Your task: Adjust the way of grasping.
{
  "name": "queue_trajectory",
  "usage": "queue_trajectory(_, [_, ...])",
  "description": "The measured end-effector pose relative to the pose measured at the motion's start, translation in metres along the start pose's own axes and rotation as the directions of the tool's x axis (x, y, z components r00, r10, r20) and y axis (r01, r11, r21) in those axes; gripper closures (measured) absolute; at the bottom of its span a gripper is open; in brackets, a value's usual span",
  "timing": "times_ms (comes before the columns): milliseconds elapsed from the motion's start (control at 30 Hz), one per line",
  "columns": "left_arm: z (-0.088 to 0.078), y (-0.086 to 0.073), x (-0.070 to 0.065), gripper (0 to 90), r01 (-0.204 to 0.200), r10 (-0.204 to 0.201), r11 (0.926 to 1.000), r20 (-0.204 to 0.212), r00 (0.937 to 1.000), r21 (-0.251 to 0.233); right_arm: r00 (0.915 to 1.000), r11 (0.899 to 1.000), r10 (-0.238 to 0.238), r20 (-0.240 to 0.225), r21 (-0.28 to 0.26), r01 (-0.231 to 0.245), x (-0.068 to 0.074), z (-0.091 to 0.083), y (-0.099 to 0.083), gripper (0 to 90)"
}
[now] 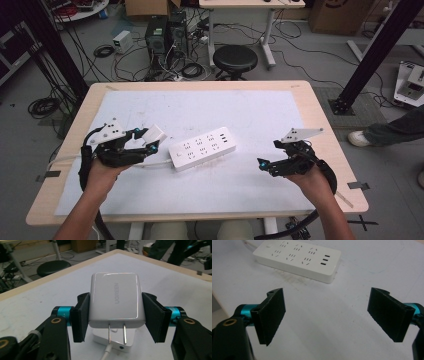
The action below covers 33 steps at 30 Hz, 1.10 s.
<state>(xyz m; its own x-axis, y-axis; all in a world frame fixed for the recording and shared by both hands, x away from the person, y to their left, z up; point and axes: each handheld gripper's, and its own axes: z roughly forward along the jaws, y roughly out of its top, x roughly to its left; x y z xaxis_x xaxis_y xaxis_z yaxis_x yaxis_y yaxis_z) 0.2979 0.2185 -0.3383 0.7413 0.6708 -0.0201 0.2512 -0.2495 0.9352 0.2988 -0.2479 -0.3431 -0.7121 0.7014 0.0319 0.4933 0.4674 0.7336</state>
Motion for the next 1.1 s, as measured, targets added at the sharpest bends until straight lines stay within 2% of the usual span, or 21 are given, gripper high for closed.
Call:
queue_trajectory(133, [0.009,0.0,-0.008,42.6,-0.029,0.029,0.9995,0.042,0.9987,0.009,0.9996,1.0,-0.019,-0.018,0.012,0.02,0.003,0.001,0.002,15.2])
queue_trajectory(200, [0.011,0.0,-0.009,42.6,-0.033,0.033,0.9994,0.048,0.9983,0.01,0.9996,1.0,-0.016,-0.024,0.012,0.017,0.004,0.001,0.003,15.2])
queue_trajectory(233, [0.017,0.002,-0.014,42.6,-0.055,0.054,0.9982,0.072,0.996,0.021,0.9994,1.0,-0.011,-0.033,0.013,0.012,0.004,0.0,0.003,15.2])
queue_trajectory(367, [0.022,0.003,-0.02,42.6,-0.074,0.072,0.9971,0.096,0.9928,0.017,0.9992,1.0,-0.002,-0.04,0.014,0.003,0.004,-0.001,0.002,15.2])
queue_trajectory(400, [0.026,0.004,-0.024,42.6,-0.09,0.088,0.9959,0.115,0.9895,0.013,0.9988,1.0,0.001,-0.049,0.012,0.0,0.003,-0.001,0.002,15.2])
queue_trajectory(433, [0.026,0.004,-0.024,42.6,-0.09,0.088,0.9959,0.115,0.9895,0.013,0.9988,1.0,0.001,-0.049,0.012,0.0,0.003,-0.001,0.002,15.2])
queue_trajectory(500, [0.031,0.004,-0.03,42.6,-0.132,0.128,0.9911,0.146,0.9811,0.02,0.9979,1.0,0.012,-0.063,0.014,-0.011,0.005,0.0,0.003,15.2])
queue_trajectory(567, [0.034,0.004,-0.034,42.6,-0.148,0.143,0.9888,0.163,0.9762,0.019,0.9969,1.0,0.014,-0.077,0.014,-0.013,0.007,0.001,0.005,15.2])
queue_trajectory(633, [0.037,0.003,-0.037,42.6,-0.153,0.148,0.9882,0.177,0.973,0.012,0.9953,1.0,0.028,-0.093,0.017,-0.026,0.009,0.002,0.007,15.3])
queue_trajectory(733, [0.039,0.002,-0.038,42.6,-0.155,0.15,0.9878,0.181,0.972,0.013,0.9927,0.999,0.035,-0.115,0.013,-0.033,0.011,0.005,0.01,15.6])
queue_trajectory(867, [0.043,0.001,-0.04,42.6,-0.156,0.151,0.9877,0.19,0.9702,0.013,0.9914,0.999,0.044,-0.123,0.024,-0.042,0.013,0.011,0.013,15.6])
queue_trajectory(1100, [0.049,0.0,-0.045,42.6,-0.178,0.172,0.984,0.211,0.9623,0.01,0.9874,0.999,0.052,-0.149,0.023,-0.05,0.016,0.019,0.016,15.6])
